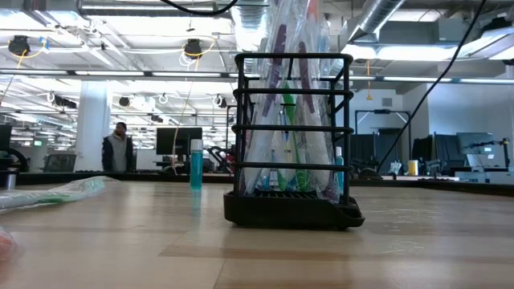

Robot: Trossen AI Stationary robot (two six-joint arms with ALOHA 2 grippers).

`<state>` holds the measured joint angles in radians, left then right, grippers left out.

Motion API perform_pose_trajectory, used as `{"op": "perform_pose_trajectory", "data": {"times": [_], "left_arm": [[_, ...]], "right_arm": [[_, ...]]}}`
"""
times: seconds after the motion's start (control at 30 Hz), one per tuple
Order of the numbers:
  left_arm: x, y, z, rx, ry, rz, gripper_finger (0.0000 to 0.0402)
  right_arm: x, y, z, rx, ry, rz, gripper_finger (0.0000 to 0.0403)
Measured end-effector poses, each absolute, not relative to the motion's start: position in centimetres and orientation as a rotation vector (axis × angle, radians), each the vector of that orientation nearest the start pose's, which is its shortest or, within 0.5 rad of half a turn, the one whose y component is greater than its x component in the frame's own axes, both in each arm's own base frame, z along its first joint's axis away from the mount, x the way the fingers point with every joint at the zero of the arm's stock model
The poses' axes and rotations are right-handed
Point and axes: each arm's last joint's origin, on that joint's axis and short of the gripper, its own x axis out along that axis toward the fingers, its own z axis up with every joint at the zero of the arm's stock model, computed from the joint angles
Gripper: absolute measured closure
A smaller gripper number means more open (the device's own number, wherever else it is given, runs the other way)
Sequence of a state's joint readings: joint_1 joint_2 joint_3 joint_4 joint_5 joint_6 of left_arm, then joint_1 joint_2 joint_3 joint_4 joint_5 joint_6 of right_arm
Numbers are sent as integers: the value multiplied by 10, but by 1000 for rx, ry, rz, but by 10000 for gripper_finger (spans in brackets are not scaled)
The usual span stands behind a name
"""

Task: Pick & Place toothbrushing station
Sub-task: Put the top orange toothbrush into the black mesh organizer

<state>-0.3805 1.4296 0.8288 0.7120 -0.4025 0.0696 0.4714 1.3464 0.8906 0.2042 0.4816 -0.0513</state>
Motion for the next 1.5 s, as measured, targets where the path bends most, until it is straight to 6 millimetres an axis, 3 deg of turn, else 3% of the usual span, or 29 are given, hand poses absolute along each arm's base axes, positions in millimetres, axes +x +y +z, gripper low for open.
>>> {"op": "perform_pose_trajectory", "data": {"times": [0.37,1.5], "left_arm": [[295,-106,286,27,-101,26,294],[295,-106,286,28,-100,26,294]], "right_arm": [[275,109,271,-156,221,-45,398],[260,94,225,5,172,-38,397]]}}
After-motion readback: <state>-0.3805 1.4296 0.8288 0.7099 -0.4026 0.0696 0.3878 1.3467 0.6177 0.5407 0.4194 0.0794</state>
